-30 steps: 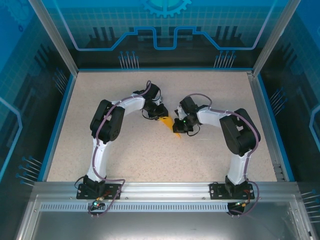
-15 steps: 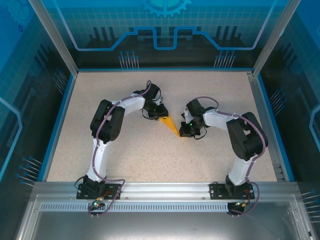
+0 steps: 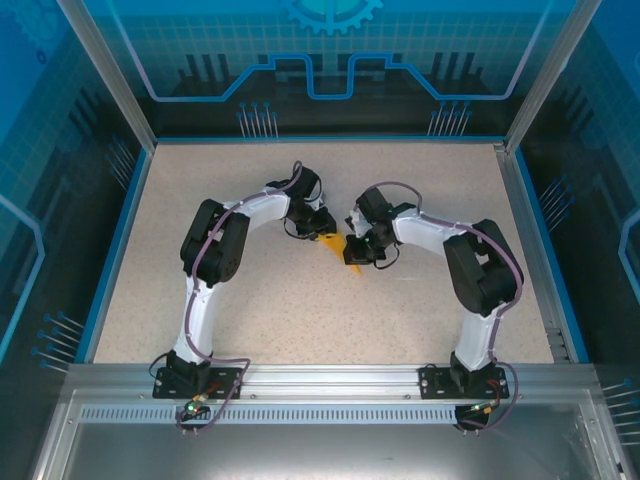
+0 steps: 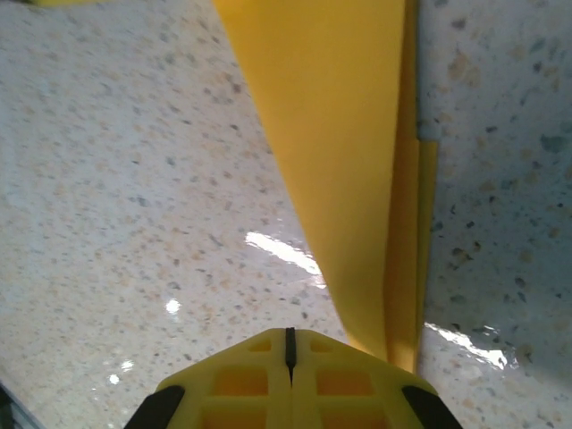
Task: Fold a paper plane with a square sheet of paper (pick it up from the middle)
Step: Fold the wing for the fifth time at the center of the table.
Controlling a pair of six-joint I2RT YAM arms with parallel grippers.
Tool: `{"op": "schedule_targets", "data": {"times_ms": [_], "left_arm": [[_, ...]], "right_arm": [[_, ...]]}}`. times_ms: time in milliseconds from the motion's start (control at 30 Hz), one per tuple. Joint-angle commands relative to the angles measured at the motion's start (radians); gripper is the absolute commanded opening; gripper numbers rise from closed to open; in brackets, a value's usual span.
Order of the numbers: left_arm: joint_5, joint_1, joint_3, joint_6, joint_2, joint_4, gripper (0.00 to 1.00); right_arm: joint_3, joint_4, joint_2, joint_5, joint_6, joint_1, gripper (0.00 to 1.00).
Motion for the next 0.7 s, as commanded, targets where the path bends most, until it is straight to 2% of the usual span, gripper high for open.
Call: {"op": "schedule_targets", "data": {"times_ms": [0,333,667], "left_arm": [[-0.083,0.013,-0.021,0.005,0.089,-0.047,0.23],[-0.091,0.013,-0.016,0.01,0.091,-0.052,0.23],[-0.095,0.013,-0.011,0.012,0.097,-0.058,0.23]], "right_arm": [[0.027,-0.076,0.031,-0.026,-0.043,-0.002,0.02],[0.027,-0.156,0.055,0.068,-0.084,-0.021,0.01],[-0.042,-0.121,0.065,0.015,-0.082,-0.068,0.01]]}}
